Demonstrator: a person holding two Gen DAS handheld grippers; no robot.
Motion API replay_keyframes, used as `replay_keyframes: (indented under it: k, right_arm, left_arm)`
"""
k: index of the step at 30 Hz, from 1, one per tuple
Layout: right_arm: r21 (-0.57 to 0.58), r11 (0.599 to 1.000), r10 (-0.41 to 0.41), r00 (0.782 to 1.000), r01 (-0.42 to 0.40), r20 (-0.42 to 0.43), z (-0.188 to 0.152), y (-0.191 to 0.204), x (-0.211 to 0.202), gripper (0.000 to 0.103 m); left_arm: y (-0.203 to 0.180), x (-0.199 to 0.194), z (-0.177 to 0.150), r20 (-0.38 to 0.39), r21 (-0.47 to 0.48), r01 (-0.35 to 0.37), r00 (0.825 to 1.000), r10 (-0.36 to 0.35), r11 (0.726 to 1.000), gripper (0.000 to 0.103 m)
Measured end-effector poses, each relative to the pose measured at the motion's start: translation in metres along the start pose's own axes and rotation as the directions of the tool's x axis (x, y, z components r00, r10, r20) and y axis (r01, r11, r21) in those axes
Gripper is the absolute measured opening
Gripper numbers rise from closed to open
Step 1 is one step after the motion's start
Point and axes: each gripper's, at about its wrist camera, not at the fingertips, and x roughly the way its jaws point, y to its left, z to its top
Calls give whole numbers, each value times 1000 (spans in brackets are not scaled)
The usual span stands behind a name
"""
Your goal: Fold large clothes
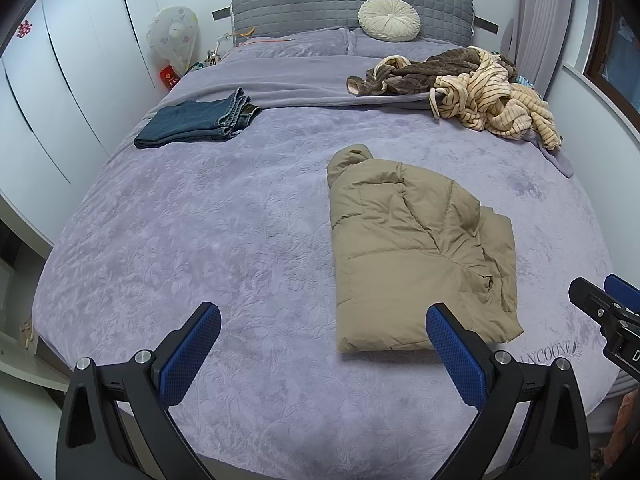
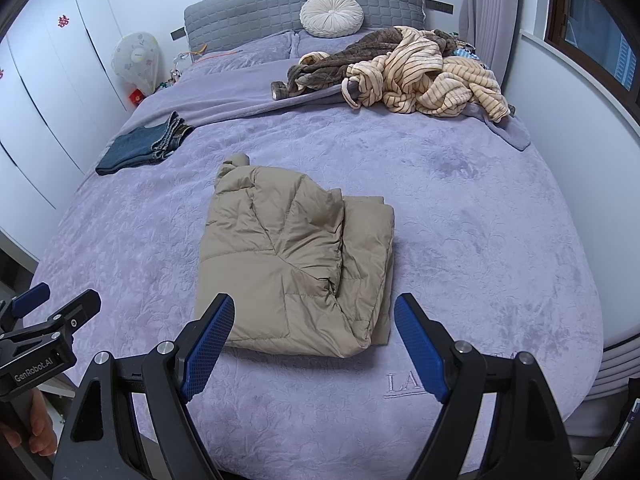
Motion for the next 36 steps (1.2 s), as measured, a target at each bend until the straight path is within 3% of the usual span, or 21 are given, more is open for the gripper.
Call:
replay_keyframes:
  k: [36]
  right_arm:
    - [0, 1000, 3, 1000, -3, -10, 0, -1, 1, 84]
  left_arm:
    - [8, 1, -1, 10, -4, 10, 1000, -9, 1000, 103]
